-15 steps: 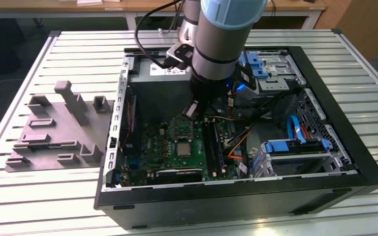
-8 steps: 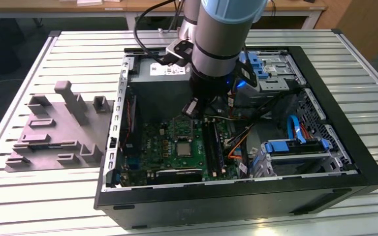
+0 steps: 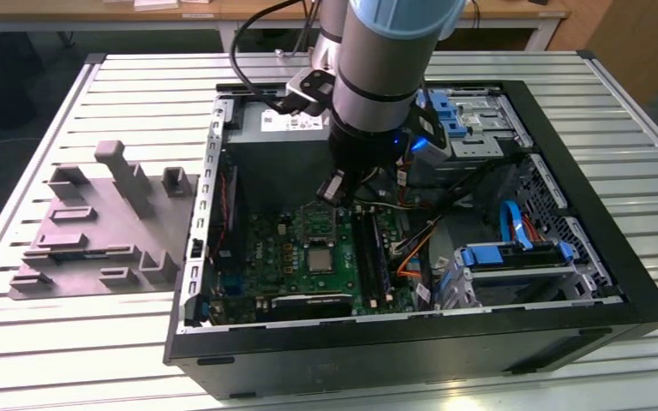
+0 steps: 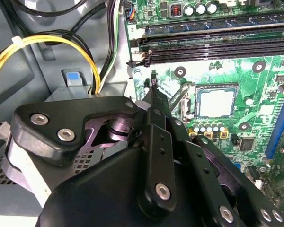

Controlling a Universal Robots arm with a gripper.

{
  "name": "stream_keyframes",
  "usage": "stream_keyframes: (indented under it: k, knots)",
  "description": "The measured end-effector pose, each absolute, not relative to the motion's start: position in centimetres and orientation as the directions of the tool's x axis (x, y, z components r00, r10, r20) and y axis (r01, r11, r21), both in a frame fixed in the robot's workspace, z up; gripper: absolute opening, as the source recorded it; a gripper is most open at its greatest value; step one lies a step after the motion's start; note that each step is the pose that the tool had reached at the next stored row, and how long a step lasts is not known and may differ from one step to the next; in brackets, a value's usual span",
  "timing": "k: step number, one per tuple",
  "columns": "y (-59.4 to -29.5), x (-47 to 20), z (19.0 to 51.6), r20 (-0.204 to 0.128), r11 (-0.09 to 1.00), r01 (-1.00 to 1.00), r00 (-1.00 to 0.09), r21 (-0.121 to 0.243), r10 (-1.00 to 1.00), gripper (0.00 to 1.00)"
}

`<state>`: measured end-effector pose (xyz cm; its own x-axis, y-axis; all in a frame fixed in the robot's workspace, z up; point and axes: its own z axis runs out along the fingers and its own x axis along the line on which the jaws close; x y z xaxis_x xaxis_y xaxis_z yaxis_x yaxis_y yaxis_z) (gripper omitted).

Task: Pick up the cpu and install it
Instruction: 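Close the cpu cover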

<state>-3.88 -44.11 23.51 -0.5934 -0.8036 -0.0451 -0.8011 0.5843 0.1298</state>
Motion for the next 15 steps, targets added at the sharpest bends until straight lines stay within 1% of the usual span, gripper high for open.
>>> stream_keyframes:
  k: [15]
  knots:
    - [-44.10, -3.88, 23.50, -0.045, 0.581, -0.803, -0.590, 0.130, -0.806, 0.11]
